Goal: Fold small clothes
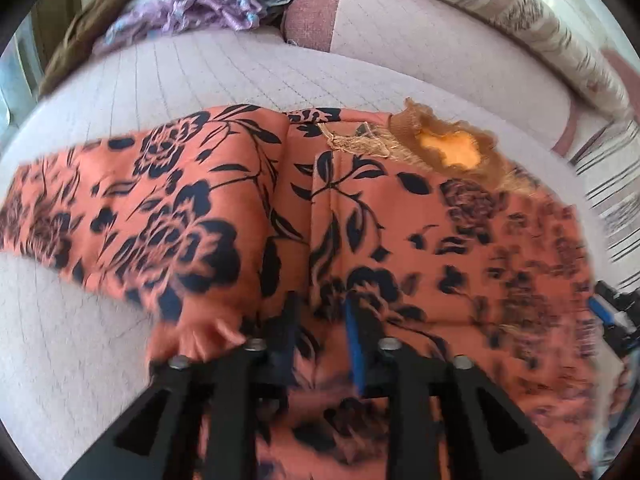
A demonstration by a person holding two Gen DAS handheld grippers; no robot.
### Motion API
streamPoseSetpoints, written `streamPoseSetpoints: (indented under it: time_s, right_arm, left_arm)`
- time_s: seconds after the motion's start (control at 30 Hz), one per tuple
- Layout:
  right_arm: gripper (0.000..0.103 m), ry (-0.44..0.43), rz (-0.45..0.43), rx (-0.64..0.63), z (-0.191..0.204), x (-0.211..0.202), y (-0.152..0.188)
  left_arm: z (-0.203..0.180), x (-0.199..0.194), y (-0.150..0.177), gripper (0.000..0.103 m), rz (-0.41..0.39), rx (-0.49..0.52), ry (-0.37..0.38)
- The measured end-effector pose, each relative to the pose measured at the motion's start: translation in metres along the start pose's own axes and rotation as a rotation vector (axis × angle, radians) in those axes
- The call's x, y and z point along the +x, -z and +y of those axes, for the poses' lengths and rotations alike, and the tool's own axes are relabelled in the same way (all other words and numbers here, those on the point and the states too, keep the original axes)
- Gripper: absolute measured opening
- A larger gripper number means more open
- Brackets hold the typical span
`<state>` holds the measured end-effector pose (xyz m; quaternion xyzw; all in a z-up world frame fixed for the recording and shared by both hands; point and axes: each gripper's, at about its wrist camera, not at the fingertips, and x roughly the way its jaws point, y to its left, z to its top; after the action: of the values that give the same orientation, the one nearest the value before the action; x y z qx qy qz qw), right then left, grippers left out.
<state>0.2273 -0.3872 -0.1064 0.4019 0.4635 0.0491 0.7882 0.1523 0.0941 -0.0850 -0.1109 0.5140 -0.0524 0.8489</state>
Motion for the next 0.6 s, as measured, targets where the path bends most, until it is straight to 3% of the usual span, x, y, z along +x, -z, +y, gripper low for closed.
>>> streamPoseSetpoints:
  time_s: [0.03, 0.1, 0.13, 0.2, 0.33, 0.43, 0.6]
  right_arm:
    - [0.056, 0.041, -0.047, -0.100, 0.020, -0.014, 0.007]
    - [0.086, 0.087, -0.139, -0.245, 0.052, -0.035, 0.028]
    - [0.087, 0.083, -0.178, -0.305, 0.064, -0.046, 0.047]
    - [0.087, 0.041, -0.163, -0.382, 0.074, -0.052, 0.081]
    - [0.087, 0.085, -0.138, -0.494, 0.082, -0.035, 0.139]
    - [0.088, 0.126, -0.061, -0.509, 0.072, -0.014, 0.165]
    - [0.089, 0.161, -0.089, -0.598, 0.073, -0.013, 0.175]
  left_arm:
    - [0.006, -0.015, 0.001, 0.042, -0.028, -0.030, 0.055]
    - [0.024, -0.054, 0.007, 0.075, -0.137, -0.091, 0.138]
    - [0.035, -0.067, 0.010, 0.081, -0.177, -0.111, 0.159]
    - [0.070, -0.093, 0.014, 0.082, -0.256, -0.188, 0.169]
    - [0.196, -0.101, 0.014, 0.082, -0.316, -0.621, 0.249]
    - [0.272, -0.086, 0.015, 0.080, -0.347, -0.844, 0.264]
    - [0.319, -0.063, 0.011, 0.078, -0.333, -0.918, 0.167]
